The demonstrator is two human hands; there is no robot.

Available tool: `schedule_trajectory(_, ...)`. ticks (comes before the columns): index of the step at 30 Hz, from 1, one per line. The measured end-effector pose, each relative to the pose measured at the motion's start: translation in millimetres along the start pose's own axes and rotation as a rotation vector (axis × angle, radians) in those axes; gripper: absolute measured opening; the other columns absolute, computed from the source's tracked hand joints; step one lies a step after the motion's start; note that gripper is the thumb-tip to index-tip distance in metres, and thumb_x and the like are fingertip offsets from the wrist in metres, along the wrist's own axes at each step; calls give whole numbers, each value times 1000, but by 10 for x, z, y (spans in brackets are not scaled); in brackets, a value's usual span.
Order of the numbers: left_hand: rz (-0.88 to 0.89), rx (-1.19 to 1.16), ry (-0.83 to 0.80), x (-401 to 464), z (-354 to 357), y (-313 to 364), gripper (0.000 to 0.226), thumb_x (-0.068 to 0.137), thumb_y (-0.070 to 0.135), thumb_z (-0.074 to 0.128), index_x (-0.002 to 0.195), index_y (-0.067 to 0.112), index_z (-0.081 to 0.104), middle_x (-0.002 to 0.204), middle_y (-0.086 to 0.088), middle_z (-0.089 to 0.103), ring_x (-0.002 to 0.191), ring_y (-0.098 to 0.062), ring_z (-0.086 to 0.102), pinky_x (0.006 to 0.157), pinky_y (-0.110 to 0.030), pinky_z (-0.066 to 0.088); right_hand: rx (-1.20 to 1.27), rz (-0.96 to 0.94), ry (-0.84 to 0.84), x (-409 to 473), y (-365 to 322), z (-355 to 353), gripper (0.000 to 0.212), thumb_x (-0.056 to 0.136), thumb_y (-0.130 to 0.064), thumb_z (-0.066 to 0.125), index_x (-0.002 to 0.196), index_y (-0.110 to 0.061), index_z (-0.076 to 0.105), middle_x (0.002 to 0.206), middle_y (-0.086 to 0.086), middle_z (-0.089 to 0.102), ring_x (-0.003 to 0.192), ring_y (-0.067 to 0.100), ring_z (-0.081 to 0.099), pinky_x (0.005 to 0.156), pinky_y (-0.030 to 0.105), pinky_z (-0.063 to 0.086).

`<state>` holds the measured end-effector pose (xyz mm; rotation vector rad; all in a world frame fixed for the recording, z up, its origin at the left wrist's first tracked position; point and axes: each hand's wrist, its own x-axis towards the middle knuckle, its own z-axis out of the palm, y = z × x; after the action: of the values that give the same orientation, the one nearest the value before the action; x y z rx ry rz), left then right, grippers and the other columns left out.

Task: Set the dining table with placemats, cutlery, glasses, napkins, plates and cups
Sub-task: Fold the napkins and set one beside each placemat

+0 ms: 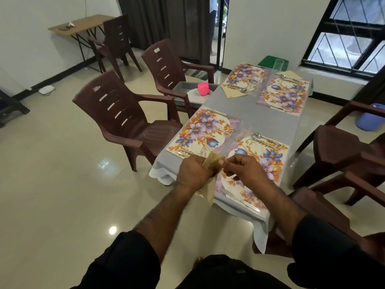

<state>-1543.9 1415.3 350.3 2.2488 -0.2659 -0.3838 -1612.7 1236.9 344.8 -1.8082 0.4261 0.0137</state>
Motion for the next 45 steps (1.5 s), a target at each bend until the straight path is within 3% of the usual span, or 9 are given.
schedule_trajectory(9,46,506,-11,-42,274,492,38,100,52,67,104,16,76,96,-1,75,88,-20,69,80,-34,57,-1,-6,-118,80,284,-468,17,98,-32,71,97,-16,77,86,-1,80,84,18,77,79,39,60)
schedule_trajectory(13,-94,306,-85,-79,459,657,26,93,49,75,92,23,75,89,3,71,83,-17,67,72,-33,54,-79,-42,-112,96,364,-668,14,96,-26,75,85,-17,77,79,1,76,79,19,72,67,30,57)
schedule_trajectory(19,-300,-110,-93,-217,574,751,31,87,30,87,113,17,78,109,-1,77,101,-23,72,93,-47,63,-46,-46,-199,162,425,-1109,3,92,-17,78,91,-15,79,89,2,76,92,21,70,77,33,59)
schedule_trajectory(25,-213,-465,-1,-433,610,772,36,86,11,89,119,15,75,111,-2,81,108,-27,75,88,-40,65,40,18,-450,134,564,-1312,19,85,-12,84,103,-8,79,101,7,80,103,32,74,90,41,61)
schedule_trajectory(30,-53,-488,67,-526,540,838,69,85,6,88,138,35,53,128,-3,72,111,-24,76,90,-48,66,527,242,-477,195,695,-1442,49,83,-16,83,128,-5,69,127,20,71,124,42,63,108,59,51)
schedule_trajectory(33,4,-498,94,-513,521,861,75,87,7,88,147,32,49,135,-4,69,116,-25,74,89,-43,66,638,289,-407,202,671,-1464,43,87,-10,78,128,0,68,123,21,73,117,39,67,100,53,58)
schedule_trajectory(37,-226,-741,145,-464,619,926,49,90,2,81,134,15,63,131,-17,73,117,-36,72,85,-42,65,715,255,-292,185,586,-1450,33,94,-9,74,126,-4,70,116,17,76,98,31,71,78,41,61)
schedule_trajectory(40,-441,-1125,92,-495,736,975,40,93,4,72,133,4,69,122,-19,77,103,-35,76,84,-45,64,807,235,-287,155,522,-1452,29,95,-10,72,124,-5,70,112,13,77,98,29,71,77,39,61)
schedule_trajectory(45,-502,-1213,90,-450,845,989,37,100,11,67,137,6,67,125,-19,75,109,-38,73,95,-52,59,704,184,-233,188,499,-1456,21,95,-10,73,116,-7,73,105,11,79,98,32,71,81,43,63)
